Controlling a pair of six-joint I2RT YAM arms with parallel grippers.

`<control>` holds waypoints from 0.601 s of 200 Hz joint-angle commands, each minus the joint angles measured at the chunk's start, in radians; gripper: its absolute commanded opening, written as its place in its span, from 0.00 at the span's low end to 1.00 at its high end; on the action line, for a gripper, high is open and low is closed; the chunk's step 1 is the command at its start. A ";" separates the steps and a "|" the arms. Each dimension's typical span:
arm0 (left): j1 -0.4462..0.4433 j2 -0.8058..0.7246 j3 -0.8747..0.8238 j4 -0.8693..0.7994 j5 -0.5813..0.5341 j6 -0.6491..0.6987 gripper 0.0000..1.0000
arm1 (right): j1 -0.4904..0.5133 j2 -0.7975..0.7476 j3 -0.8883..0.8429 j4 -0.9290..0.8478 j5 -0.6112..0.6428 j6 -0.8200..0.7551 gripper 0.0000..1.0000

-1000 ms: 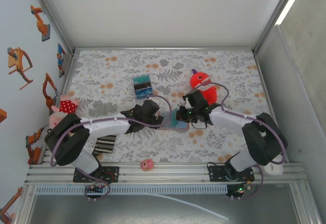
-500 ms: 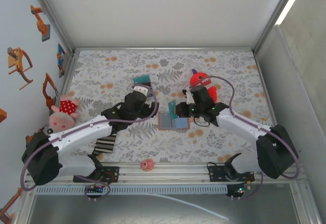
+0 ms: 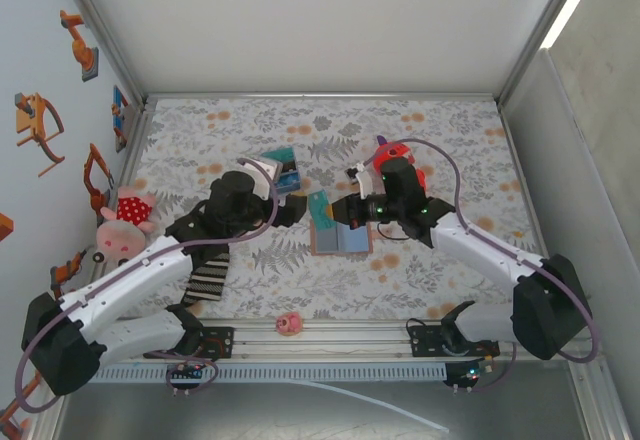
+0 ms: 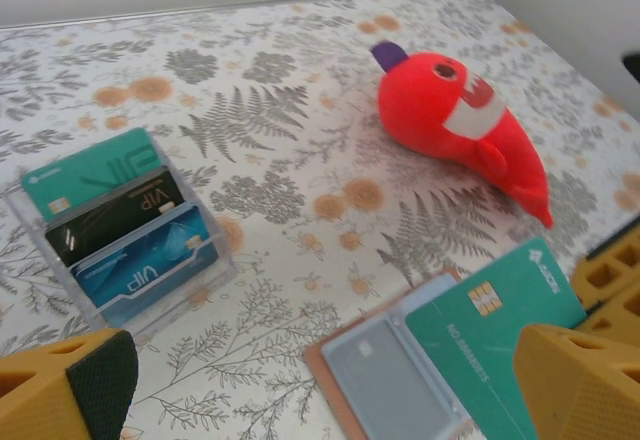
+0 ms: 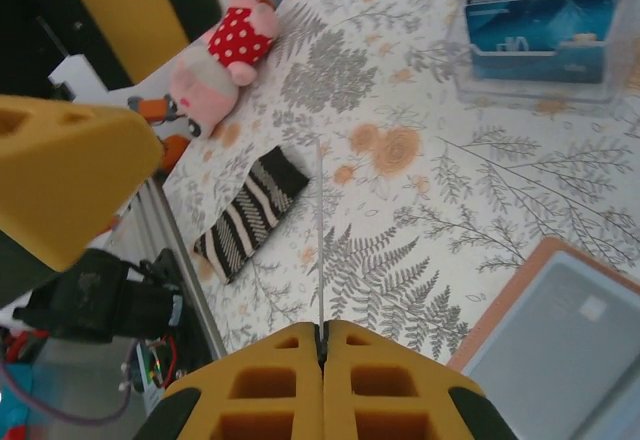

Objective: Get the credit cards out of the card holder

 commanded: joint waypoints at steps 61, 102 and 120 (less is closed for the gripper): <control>0.076 0.070 0.146 -0.180 0.447 0.331 0.92 | 0.014 0.016 0.130 -0.192 -0.185 -0.239 0.00; 0.083 0.139 0.191 -0.248 0.599 0.388 0.82 | 0.014 0.012 0.162 -0.261 -0.257 -0.330 0.00; 0.082 0.165 0.214 -0.281 0.644 0.395 0.72 | 0.014 0.009 0.174 -0.285 -0.268 -0.359 0.00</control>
